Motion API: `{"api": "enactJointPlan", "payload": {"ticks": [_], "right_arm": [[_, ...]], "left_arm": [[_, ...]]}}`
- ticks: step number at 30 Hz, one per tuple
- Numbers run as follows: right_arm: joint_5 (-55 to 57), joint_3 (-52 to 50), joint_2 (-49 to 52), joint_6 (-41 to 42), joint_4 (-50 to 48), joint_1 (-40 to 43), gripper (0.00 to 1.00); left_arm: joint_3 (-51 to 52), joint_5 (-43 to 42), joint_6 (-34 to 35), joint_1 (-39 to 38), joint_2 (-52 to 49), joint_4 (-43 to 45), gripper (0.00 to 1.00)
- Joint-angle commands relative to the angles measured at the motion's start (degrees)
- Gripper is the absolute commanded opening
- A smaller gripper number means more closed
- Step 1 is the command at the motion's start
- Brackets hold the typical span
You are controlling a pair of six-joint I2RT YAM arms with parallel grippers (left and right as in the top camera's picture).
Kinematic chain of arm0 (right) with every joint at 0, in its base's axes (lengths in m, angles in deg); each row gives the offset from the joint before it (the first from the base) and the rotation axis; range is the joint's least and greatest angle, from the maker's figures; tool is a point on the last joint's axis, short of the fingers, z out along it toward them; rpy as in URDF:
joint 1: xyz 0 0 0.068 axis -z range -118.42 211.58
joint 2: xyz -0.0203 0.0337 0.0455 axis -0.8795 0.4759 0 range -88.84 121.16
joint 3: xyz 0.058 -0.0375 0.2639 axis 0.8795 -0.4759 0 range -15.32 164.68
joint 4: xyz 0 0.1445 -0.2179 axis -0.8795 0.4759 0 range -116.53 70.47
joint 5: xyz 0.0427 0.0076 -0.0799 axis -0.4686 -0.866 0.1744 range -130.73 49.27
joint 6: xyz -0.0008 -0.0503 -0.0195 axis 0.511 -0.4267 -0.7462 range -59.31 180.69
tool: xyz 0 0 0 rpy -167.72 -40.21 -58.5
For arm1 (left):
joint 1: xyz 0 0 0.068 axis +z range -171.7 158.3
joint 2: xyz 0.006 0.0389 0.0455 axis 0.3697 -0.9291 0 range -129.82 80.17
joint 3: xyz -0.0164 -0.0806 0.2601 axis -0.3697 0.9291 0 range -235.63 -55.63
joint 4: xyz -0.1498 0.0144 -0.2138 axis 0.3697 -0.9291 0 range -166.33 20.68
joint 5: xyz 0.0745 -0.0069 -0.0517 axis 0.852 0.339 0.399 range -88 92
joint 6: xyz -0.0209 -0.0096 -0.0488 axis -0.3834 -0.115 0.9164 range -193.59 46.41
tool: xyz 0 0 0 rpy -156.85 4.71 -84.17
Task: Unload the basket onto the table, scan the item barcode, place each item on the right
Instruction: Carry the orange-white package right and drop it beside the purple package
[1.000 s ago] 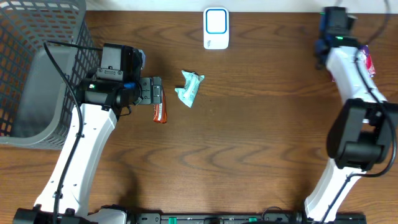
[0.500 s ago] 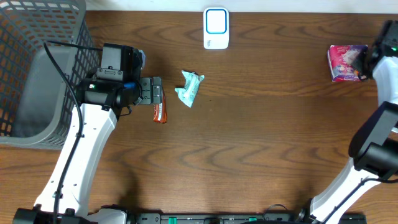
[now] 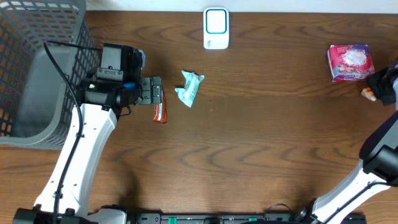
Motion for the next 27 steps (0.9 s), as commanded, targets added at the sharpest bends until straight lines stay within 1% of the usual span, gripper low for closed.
{"api": "enactJointPlan", "payload": {"ticks": [1, 3, 4, 5, 6, 7, 8, 10, 13, 17, 22, 25, 27], "right_arm": [[-4.13, -2.89, 1.18, 2.08, -1.88, -1.27, 0.01], [-5.53, -4.22, 1.18, 2.03, -3.93, -1.86, 0.22], [-6.29, -4.42, 1.18, 1.99, -4.35, -2.03, 0.37], [-7.39, -4.39, 1.18, 1.55, -4.42, -2.19, 0.49], [-8.85, -4.35, 0.98, 0.96, -4.55, -2.27, 0.66], [-10.84, -4.26, 0.72, 0.09, -4.7, -2.27, 0.76], [-13.0, -3.98, 0.35, -1.07, -4.7, -2.27, 0.81], [-16.65, -3.19, -0.94, -3.1, -3.87, -2.21, 0.86], [-18.14, -2.19, -4.94, -3.15, -1.29, -2.23, 0.86], [-20.35, -2.19, -12.66, -3.15, 0.7, -2.23, 0.86], [-27.76, -2.19, -21.55, -3.15, 2.45, -2.47, 0.86], [-31.89, -2.19, -24.61, -3.15, 3.87, -3.5, 0.91], [-33.53, -2.19, -25.4, -3.15, 5.57, -5.79, 0.96]], "left_arm": [[-0.09, 0.52, 0.28, 0.02, -0.22, 0.02, 0.98], [-0.09, 0.52, 0.28, 0.02, -0.22, 0.02, 0.98], [-0.09, 0.52, 0.28, 0.02, -0.22, 0.02, 0.98], [-0.09, 0.52, 0.28, 0.02, -0.22, 0.02, 0.98], [-0.09, 0.52, 0.28, 0.02, -0.22, 0.02, 0.98], [-0.09, 0.52, 0.28, 0.02, -0.22, 0.02, 0.98], [-0.09, 0.52, 0.28, 0.02, -0.22, 0.02, 0.98], [-0.09, 0.52, 0.28, 0.02, -0.22, 0.02, 0.98], [-0.09, 0.52, 0.28, 0.02, -0.22, 0.0, 0.98], [-0.09, 0.52, 0.28, 0.02, -0.22, 0.02, 0.98], [-0.09, 0.52, 0.28, 0.02, -0.22, 0.02, 0.98], [-0.09, 0.52, 0.28, 0.02, -0.22, 0.02, 0.98], [-0.09, 0.52, 0.28, 0.02, -0.22, 0.02, 0.98]]}}
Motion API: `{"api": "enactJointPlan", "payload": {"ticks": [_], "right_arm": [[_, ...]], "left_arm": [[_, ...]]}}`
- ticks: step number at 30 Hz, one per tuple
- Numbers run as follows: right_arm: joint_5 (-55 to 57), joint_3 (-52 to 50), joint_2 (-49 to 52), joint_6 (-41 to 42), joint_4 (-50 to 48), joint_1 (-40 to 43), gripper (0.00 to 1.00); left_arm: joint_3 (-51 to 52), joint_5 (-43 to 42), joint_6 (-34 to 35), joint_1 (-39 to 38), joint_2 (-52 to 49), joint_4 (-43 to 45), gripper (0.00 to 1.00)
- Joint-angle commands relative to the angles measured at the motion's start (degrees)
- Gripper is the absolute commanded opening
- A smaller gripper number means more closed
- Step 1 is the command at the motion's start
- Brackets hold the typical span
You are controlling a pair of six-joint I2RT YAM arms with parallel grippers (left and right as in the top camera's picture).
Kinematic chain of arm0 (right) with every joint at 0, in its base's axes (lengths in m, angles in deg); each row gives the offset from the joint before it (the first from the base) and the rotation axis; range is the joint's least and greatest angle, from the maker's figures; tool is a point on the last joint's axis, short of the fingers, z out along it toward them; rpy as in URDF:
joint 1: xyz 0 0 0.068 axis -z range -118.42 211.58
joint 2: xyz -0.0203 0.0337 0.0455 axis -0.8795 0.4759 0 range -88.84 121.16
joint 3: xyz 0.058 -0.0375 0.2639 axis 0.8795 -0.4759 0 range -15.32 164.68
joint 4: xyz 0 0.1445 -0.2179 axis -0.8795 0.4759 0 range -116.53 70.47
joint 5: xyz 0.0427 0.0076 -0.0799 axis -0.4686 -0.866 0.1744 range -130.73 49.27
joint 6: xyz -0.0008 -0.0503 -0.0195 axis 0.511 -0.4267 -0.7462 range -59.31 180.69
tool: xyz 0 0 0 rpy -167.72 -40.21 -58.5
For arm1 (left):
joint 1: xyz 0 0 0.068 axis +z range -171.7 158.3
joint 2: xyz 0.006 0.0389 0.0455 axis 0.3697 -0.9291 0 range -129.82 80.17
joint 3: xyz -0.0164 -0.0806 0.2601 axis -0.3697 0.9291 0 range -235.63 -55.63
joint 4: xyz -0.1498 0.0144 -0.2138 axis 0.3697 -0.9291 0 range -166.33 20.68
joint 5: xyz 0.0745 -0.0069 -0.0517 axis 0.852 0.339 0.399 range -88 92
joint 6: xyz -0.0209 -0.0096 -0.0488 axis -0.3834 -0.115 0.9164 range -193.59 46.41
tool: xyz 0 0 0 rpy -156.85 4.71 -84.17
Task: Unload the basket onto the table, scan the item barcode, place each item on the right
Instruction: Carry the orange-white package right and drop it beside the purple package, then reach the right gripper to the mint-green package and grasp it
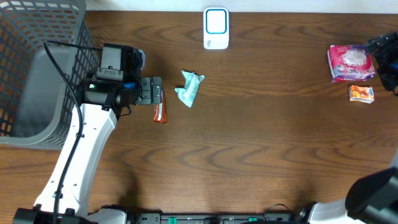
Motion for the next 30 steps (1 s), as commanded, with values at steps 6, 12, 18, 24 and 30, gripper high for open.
{"api": "enactJointPlan", "payload": {"ticks": [6, 12, 18, 24, 30], "right_arm": [[-5.66, -2.95, 1.73, -9.64, 4.66, -14.05, 0.92], [-5.64, -10.54, 5.66, -13.11, -3.56, -28.37, 0.93], [-5.68, -14.21, 12.7, -6.34, -17.2, -40.59, 0.91], [-5.44, -14.21, 21.16, 1.66, -31.74, -51.23, 0.94], [1.73, -14.21, 25.7, 7.78, -38.4, -57.68, 0.87]], "left_arm": [[-0.09, 0.52, 0.28, 0.02, -0.22, 0.02, 0.98], [-0.09, 0.52, 0.28, 0.02, -0.22, 0.0, 0.98], [-0.09, 0.52, 0.28, 0.02, -0.22, 0.02, 0.98], [-0.09, 0.52, 0.28, 0.02, -0.22, 0.02, 0.98], [-0.09, 0.52, 0.28, 0.02, -0.22, 0.02, 0.98]]}}
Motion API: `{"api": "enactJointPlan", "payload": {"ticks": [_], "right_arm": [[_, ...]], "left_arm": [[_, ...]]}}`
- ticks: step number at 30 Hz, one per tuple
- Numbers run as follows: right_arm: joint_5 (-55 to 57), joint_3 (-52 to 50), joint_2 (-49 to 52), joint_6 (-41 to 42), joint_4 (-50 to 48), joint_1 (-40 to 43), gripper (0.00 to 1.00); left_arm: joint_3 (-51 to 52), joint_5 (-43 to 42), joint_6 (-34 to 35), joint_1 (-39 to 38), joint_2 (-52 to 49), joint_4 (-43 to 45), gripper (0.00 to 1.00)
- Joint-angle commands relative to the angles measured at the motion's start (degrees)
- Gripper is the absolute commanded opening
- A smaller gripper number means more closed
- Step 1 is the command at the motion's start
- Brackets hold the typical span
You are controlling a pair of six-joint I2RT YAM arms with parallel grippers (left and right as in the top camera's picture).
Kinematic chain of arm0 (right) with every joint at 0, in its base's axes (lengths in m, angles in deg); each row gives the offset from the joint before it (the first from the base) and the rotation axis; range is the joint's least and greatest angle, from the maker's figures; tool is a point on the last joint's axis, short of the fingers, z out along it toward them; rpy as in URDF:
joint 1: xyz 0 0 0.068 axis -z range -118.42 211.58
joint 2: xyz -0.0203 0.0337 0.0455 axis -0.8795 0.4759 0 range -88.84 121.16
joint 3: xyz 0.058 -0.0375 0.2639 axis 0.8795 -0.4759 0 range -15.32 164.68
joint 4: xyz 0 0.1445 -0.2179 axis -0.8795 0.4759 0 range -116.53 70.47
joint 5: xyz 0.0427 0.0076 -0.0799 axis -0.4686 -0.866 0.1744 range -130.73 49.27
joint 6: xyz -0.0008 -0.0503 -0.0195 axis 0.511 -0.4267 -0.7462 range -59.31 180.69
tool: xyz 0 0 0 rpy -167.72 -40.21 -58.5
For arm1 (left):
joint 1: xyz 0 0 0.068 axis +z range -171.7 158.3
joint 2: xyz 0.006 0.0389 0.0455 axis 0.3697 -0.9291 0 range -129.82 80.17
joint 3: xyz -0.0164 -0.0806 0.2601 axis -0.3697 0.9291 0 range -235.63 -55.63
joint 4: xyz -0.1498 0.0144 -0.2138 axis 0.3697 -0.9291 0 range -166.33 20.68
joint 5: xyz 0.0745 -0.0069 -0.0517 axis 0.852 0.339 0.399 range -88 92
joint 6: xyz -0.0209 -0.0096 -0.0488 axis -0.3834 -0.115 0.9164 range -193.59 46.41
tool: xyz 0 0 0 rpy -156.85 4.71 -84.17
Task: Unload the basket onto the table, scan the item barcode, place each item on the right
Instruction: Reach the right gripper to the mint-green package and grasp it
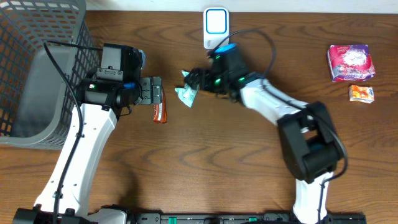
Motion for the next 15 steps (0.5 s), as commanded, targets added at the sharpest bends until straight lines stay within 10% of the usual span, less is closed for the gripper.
{"api": "enactJointPlan", "payload": {"ticks": [1, 15], "right_arm": [[7.28, -0.24, 1.33, 6.14, 0.2, -2.16, 0.85], [19.93, -0.24, 2.32, 10.21, 1.68, -6.36, 0.72]], "left_arm": [[-0.09, 0.52, 0.26, 0.02, -0.22, 0.0, 0.98], [-0.09, 0.52, 0.26, 0.02, -0.22, 0.0, 0.98]]}}
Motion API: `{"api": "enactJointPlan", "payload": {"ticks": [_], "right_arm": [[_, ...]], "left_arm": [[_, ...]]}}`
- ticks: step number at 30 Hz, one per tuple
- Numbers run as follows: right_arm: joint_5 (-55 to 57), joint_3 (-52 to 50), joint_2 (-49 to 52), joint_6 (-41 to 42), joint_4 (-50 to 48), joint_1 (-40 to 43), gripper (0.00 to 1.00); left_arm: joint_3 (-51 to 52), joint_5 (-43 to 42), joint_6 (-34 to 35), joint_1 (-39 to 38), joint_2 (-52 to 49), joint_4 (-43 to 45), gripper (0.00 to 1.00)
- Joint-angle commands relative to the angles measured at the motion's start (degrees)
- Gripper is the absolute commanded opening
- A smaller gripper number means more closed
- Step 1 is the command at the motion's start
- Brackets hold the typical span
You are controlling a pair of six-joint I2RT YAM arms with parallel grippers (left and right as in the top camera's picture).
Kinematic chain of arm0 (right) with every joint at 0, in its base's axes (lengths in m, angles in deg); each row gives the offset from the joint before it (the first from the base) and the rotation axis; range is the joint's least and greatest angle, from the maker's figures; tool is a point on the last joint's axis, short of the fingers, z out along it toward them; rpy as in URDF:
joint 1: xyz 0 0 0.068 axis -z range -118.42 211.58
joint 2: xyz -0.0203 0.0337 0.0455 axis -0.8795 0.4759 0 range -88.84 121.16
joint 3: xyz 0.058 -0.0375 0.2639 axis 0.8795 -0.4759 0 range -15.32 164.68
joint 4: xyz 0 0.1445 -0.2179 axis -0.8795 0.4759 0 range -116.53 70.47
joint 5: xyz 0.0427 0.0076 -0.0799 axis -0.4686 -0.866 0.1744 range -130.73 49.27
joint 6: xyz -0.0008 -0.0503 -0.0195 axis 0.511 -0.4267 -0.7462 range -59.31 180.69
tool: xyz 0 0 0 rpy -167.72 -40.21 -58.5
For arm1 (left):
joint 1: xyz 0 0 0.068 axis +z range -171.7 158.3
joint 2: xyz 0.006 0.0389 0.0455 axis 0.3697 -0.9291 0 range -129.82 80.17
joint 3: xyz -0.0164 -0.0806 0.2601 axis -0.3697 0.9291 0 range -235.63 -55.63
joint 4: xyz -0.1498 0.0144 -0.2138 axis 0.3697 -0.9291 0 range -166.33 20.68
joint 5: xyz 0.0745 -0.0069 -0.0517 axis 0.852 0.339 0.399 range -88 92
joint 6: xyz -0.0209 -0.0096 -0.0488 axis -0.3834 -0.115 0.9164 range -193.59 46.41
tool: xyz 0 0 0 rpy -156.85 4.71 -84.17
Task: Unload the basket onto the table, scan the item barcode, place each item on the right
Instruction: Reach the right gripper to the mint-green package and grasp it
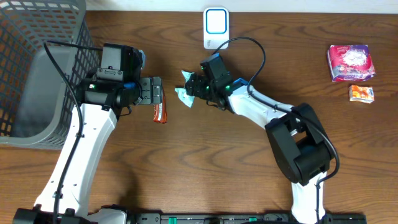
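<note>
A crumpled teal packet [186, 93] lies on the brown table, left of centre. My right gripper [194, 88] has reached across from the right and sits at the packet's right side, over part of it; its jaws are too small to read. The white scanner [216, 28] with a blue face stands at the back edge, just behind. To the left of the teal packet my left gripper [153, 93] rests low, with an orange-brown packet [160, 114] at its near finger. Whether it holds that packet cannot be made out.
A grey mesh basket [25, 74] fills the far left. At the far right lie a pink and white packet [351, 62] and a small orange packet [361, 94]. The right arm's cable [258, 53] arcs over the table beside the scanner.
My right gripper has shifted a little left and down, from just right of the teal packet to over its right side. The packet and the left arm have not moved.
My right gripper was at the far right edge with the small orange packet at it. Then the orange packet lay free by the pink one, the gripper behind it. Then the right arm had stretched across to the teal packet, now closer on it. The left arm stayed put.
</note>
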Motion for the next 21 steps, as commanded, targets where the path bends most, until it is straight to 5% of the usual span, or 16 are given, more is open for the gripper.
{"api": "enactJointPlan", "payload": {"ticks": [1, 6, 8, 12, 13, 16, 21], "right_arm": [[4.7, -0.07, 1.51, 0.96, -0.76, -1.57, 0.72], [3.41, -0.07, 3.23, 0.96, -4.85, -3.1, 0.92], [4.42, -0.07, 3.72, 0.92, -4.79, -3.45, 0.79], [5.2, -0.04, 3.45, -0.24, -2.27, -2.97, 0.26], [4.87, -0.04, 3.17, -1.09, -1.77, -2.71, 0.21], [5.33, 0.02, 1.07, -5.79, 1.29, -1.68, 0.14], [15.52, 0.04, -6.84, -15.34, 10.86, -0.22, 0.19]], "left_arm": [[-0.09, 0.52, 0.26, 0.02, -0.22, 0.02, 0.98], [-0.09, 0.52, 0.26, 0.02, -0.22, 0.02, 0.98], [-0.09, 0.52, 0.26, 0.02, -0.22, 0.0, 0.98], [-0.09, 0.52, 0.26, 0.02, -0.22, 0.02, 0.98], [-0.09, 0.52, 0.26, 0.02, -0.22, 0.0, 0.98], [-0.09, 0.52, 0.26, 0.02, -0.22, 0.02, 0.98], [-0.09, 0.52, 0.26, 0.02, -0.22, 0.0, 0.98]]}}
